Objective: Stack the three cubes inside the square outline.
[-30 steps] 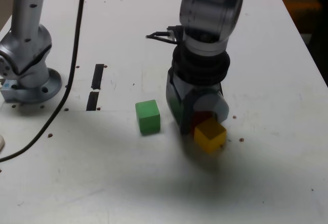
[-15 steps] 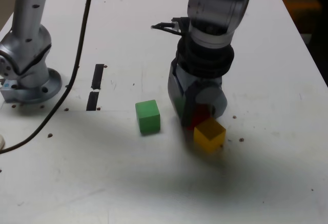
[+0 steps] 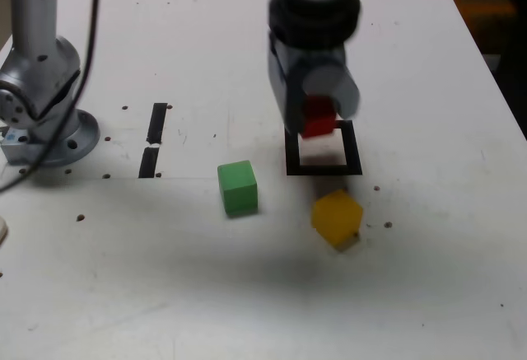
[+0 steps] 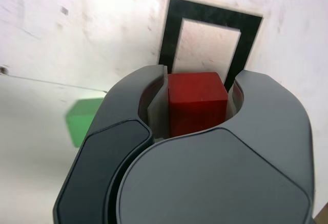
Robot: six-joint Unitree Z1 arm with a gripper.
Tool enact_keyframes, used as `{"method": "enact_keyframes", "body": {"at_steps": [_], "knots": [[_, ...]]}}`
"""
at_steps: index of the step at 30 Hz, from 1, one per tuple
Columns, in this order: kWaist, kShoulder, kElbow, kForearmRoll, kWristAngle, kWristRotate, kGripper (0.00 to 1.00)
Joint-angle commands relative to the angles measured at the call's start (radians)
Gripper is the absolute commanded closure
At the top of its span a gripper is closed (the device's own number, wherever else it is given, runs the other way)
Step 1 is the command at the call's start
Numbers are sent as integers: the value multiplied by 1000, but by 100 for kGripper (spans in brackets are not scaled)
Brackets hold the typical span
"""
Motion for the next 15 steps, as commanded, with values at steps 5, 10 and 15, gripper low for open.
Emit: {"method": "enact_keyframes", "body": {"at_steps": [5,10,15], "knots": [[53,-28,91,-82,-50,100,78],[70,-14,135,-148,-92,222,78],[71,-5,135,-148,-115,307,78]]}}
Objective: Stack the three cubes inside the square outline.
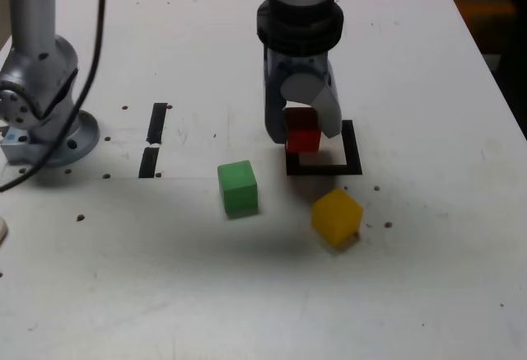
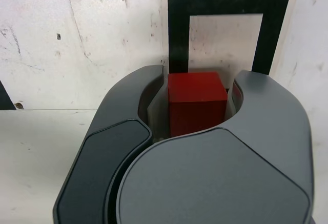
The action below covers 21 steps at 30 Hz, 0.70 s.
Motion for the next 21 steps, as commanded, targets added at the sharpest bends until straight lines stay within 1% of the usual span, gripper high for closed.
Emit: {"method": "enact_keyframes", "body": {"at_steps": [1,6,9,15,17,21], "knots": [[-1,7,-4,3,-2,11,78],[5,38,-31,10,16,18,78],[12,58,-41,-2,27,18,78],[24,68,-42,-22,62,13,78],[26,66,-41,-21,66,11,78],[29,72,-39,-26,60,10,78]]}}
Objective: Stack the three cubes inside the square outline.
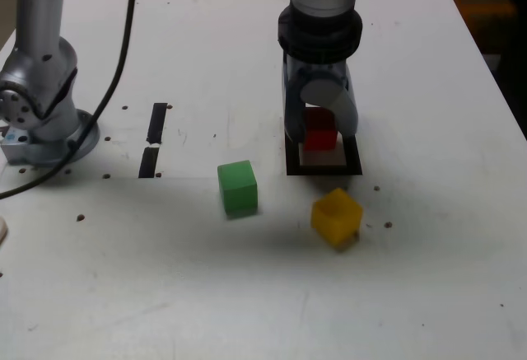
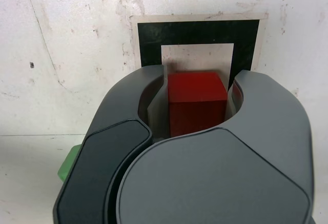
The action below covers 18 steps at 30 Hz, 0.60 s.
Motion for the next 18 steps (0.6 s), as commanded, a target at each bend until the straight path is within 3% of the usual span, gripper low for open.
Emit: {"method": "enact_keyframes", "body": {"at_steps": [1,13,18], "knots": [[4,7,0,-5,-4,-1,78],[18,53,-7,-26,-7,-1,78],[19,45,0,-34,-4,-1,66]]}}
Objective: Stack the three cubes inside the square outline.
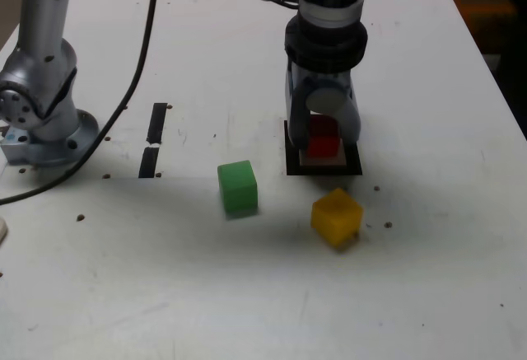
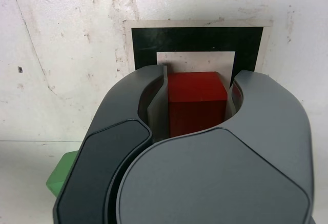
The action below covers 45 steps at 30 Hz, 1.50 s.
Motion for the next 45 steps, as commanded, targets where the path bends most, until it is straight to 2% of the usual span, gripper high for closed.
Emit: {"method": "enact_keyframes", "body": {"at_steps": [1,5,7,8,15,19,25,31,34,39,45], "knots": [[3,-3,9,-11,0,-1,59],[3,-27,34,-38,-3,-2,19],[3,-41,35,-28,0,1,5],[3,-48,33,-19,3,4,2],[-7,-104,20,37,24,15,0],[-61,-142,-13,95,32,-22,0],[-189,-117,-160,275,36,-182,0],[-275,-38,-342,416,42,-426,1],[-292,3,-402,440,40,-514,0],[-311,59,-430,444,11,-589,0],[-328,75,-376,391,-34,-675,0]]}}
